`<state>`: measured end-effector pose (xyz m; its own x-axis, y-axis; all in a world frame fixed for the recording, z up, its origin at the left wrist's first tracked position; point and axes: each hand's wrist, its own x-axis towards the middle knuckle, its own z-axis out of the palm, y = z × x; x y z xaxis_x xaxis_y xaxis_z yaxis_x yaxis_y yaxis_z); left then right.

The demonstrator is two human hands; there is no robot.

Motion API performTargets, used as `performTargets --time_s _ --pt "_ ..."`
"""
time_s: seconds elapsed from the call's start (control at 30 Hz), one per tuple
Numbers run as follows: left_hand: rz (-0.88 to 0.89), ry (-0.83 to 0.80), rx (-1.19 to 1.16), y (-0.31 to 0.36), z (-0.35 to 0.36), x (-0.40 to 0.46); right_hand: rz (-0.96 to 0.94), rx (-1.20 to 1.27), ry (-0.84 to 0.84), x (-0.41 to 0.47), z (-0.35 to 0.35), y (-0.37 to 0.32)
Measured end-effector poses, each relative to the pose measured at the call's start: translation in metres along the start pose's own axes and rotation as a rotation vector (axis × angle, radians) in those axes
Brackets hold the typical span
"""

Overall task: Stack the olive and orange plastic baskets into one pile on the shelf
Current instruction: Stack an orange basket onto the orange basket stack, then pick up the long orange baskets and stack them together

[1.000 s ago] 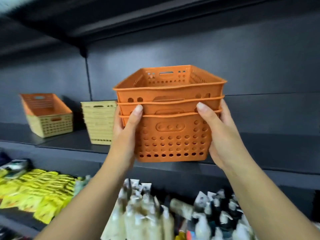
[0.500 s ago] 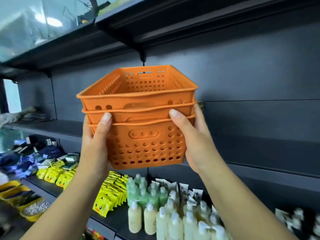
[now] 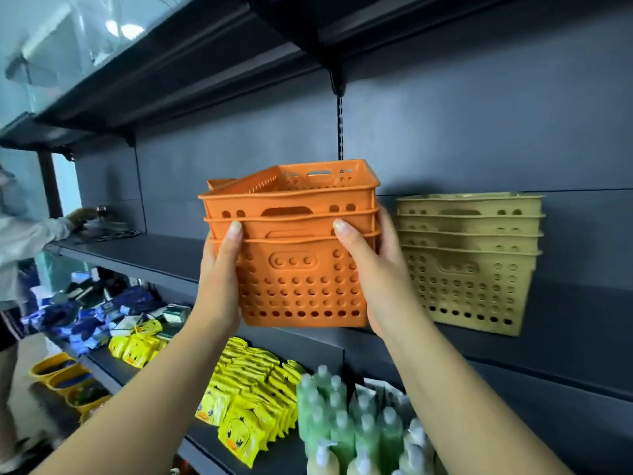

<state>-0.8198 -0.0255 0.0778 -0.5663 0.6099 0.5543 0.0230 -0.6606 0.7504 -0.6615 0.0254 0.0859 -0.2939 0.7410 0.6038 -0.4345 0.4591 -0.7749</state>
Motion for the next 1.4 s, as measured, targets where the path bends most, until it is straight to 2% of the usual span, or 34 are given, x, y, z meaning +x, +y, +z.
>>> performTargets --time_s 0.2,0.37,0.57,0.7,0.8,0.9,0.97,1.17,1.3,1.4 --pt "-0.119 -0.064 -0.043 -0.061 -0.008 0.047 0.083 -0.055 0.134 0.024 0.001 0.041" --pt "-0.189 -0.234 -0.051 -0.104 -0.001 0.076 0.118 -0.148 0.324 0.032 0.0 0.065" --pt "-0.179 -0.384 -0.013 -0.126 0.005 0.103 0.184 -0.297 0.48 0.05 -0.004 0.078" --pt "-0.164 -0.428 0.02 -0.136 0.004 0.112 0.167 -0.353 0.575 0.057 0.005 0.088" --pt "-0.17 -0.471 0.012 -0.132 0.004 0.114 0.136 -0.495 0.703 0.06 0.014 0.095" --pt "-0.126 -0.489 0.042 -0.126 -0.002 0.116 0.011 -0.715 0.844 0.057 0.022 0.104" --pt "-0.054 -0.509 0.005 -0.127 -0.015 0.114 -0.068 -0.779 0.886 0.055 0.027 0.112" --pt "0.209 -0.482 0.087 -0.125 -0.081 0.128 -0.454 -1.09 0.919 0.048 0.062 0.134" --pt "0.328 -0.422 0.257 -0.129 -0.126 0.174 -0.696 -1.177 0.746 0.068 0.108 0.144" --pt "0.398 -0.391 0.367 -0.138 -0.16 0.216 -0.652 -1.184 0.559 0.103 0.152 0.155"
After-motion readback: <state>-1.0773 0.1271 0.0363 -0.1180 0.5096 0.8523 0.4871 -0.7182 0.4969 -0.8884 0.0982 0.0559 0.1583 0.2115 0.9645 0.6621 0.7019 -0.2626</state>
